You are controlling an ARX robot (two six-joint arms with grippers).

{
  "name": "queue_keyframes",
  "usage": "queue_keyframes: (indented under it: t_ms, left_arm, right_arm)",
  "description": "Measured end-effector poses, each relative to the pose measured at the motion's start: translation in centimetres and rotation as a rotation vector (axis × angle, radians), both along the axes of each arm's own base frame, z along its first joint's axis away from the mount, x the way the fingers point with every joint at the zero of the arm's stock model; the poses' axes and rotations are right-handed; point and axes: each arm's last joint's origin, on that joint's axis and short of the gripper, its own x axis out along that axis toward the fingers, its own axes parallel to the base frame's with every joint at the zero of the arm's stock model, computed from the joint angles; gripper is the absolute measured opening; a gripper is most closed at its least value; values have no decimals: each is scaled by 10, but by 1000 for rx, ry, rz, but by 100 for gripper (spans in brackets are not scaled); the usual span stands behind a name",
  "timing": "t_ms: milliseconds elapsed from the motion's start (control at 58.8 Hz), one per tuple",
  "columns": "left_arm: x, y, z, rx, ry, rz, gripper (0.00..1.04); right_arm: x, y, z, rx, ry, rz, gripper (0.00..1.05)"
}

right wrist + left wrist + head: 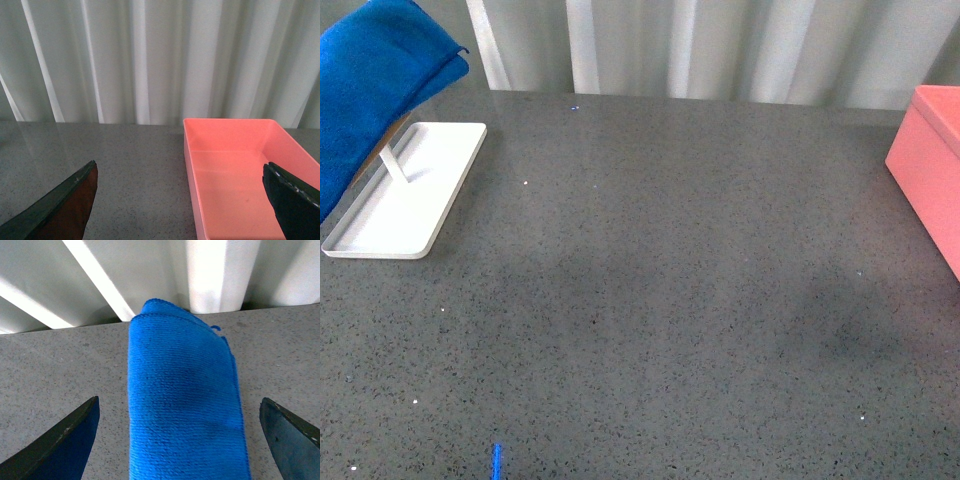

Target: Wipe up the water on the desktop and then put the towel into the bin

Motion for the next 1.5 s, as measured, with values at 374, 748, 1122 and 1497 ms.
queue_keyframes:
  t_ms: [374, 748, 1122, 1497]
  left_arm:
    - [10, 10, -28, 26, 25, 10, 98]
    - [7, 18, -49, 30, 59, 19, 98]
    - [6, 17, -54, 30, 72, -4, 52]
    - [3, 15, -42, 20, 64, -25, 5]
  right_arm:
    - [0, 0, 0, 0, 0, 0, 98]
    - [0, 0, 0, 0, 0, 0, 98]
    - [0, 0, 0, 0, 0, 0, 98]
    - [0, 0, 0, 0, 0, 0, 98]
